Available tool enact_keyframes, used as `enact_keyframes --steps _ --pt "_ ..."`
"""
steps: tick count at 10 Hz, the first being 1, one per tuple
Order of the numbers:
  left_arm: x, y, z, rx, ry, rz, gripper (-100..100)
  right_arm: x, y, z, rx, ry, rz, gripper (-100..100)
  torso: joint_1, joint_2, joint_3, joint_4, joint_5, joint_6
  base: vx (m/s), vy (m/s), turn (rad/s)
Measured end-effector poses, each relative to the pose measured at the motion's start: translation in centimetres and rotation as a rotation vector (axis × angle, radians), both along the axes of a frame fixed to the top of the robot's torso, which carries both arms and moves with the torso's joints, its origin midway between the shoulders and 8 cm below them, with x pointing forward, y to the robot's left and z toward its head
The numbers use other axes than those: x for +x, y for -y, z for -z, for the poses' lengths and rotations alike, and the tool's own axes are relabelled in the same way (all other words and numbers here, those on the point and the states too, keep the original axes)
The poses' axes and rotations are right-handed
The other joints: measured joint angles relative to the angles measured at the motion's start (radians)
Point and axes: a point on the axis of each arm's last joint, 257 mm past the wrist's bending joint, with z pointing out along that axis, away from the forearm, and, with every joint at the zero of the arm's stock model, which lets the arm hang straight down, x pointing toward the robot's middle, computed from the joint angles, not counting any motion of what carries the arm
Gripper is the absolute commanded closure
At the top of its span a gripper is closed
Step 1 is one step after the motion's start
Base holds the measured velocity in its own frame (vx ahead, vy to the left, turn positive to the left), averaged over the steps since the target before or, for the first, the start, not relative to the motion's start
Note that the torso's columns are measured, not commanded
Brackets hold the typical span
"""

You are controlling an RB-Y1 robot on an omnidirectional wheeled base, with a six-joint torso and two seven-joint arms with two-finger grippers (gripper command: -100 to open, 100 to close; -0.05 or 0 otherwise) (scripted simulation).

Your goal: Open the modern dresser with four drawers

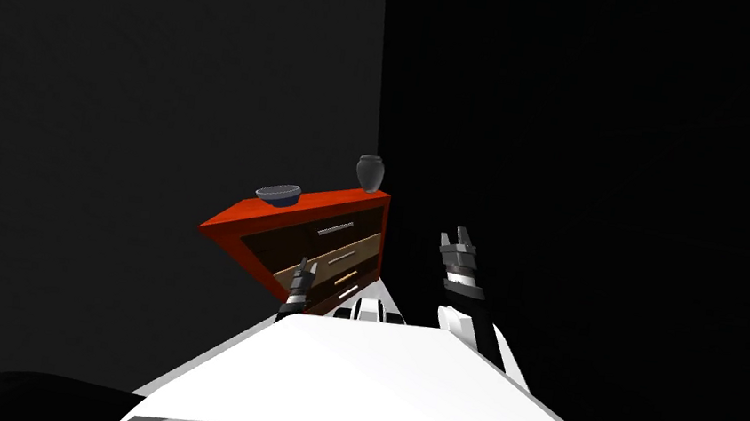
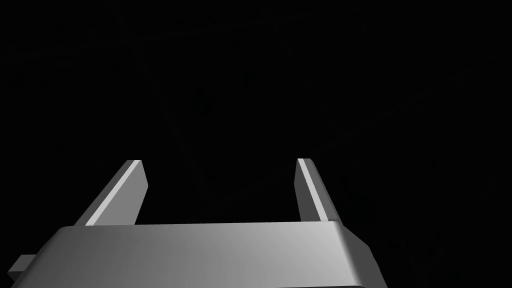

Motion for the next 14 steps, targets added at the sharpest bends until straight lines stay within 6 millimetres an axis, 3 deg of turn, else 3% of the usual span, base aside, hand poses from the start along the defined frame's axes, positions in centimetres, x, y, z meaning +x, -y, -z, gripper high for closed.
enact_keyframes --steps 4,5,8,11,13,14 --pt "-1.2 0.1 3.0 -0.029 -0.050 -0.011 -100 -0.1 0.2 -0.2 -0.003 0.006 0.006 0 0.000 0.015 0.008 0.004 -0.004 -0.006 0.036 -0.029 -0.015" --pt "-1.4 0.7 3.7 -0.043 -0.056 -0.008 -100 0.0 0.0 0.4 0.022 -0.008 -0.001 0 -0.014 0.011 0.002 0.008 0.001 -0.011 -0.002 0.002 0.057" --pt "-2.7 0.2 6.1 -0.073 -0.096 -0.026 -100 0.1 -0.3 1.0 0.027 -0.022 -0.008 0 -0.024 0.005 -0.002 0.007 -0.008 -0.004 0.035 -0.058 0.018" --pt "-3.8 1.4 8.4 -0.128 -0.121 -0.044 -100 0.3 -1.0 2.0 0.035 -0.045 -0.026 0 -0.029 0.000 -0.006 0.006 -0.010 -0.002 0.008 -0.031 0.013" --pt "-3.4 1.3 8.3 -0.139 -0.119 -0.047 -100 0.3 -1.3 2.2 0.037 -0.050 -0.033 0 -0.017 0.004 -0.002 0.005 -0.008 -0.004 0.010 0.057 -0.012" --pt "-3.3 1.2 8.3 -0.142 -0.120 -0.047 100 0.3 -1.3 2.4 0.038 -0.054 -0.033 0 -0.014 0.008 0.000 0.006 -0.006 -0.006 -0.018 0.014 -0.009"
